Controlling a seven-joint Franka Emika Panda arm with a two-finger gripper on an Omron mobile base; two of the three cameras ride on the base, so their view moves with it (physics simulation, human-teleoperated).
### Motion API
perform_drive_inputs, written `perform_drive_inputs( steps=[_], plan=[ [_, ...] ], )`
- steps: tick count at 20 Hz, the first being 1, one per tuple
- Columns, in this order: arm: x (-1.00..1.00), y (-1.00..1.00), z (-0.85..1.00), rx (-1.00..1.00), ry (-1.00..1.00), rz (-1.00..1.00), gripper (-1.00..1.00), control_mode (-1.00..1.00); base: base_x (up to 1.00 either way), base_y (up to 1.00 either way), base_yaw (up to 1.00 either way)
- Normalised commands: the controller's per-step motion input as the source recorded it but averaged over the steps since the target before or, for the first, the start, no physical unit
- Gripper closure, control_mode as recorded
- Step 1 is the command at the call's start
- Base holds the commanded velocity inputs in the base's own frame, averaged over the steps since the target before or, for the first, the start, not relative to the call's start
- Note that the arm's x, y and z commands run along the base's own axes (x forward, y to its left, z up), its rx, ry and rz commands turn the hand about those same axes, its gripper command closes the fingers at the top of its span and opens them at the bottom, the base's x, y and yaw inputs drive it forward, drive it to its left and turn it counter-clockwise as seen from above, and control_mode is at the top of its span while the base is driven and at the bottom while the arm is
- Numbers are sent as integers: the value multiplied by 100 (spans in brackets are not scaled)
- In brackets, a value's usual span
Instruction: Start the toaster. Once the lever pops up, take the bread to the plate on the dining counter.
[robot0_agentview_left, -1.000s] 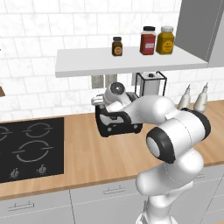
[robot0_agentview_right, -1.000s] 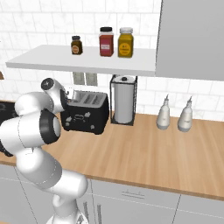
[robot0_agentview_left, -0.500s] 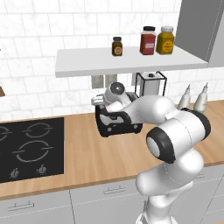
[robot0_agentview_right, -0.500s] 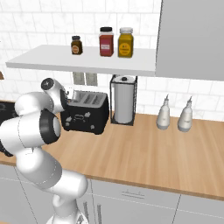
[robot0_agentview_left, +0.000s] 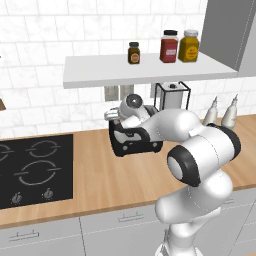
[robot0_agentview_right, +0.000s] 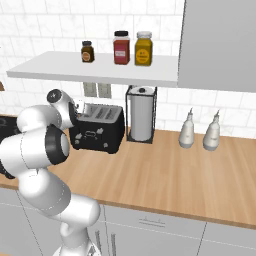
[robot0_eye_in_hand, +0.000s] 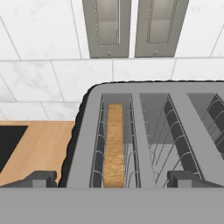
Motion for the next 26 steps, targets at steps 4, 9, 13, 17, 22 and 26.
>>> perform_drive_inputs(
  steps=[4, 9, 13, 17, 22, 26],
  plan=[
    [0, 0, 0, 0, 0, 0, -100, -100, 0, 0, 0],
    [0, 0, 0, 0, 0, 0, -100, -100, 0, 0, 0],
    [0, 0, 0, 0, 0, 0, -100, -100, 0, 0, 0],
    [0, 0, 0, 0, 0, 0, -100, -100, 0, 0, 0],
    [0, 0, 0, 0, 0, 0, -100, -100, 0, 0, 0],
    [0, 0, 0, 0, 0, 0, -100, -100, 0, 0, 0]
  ],
)
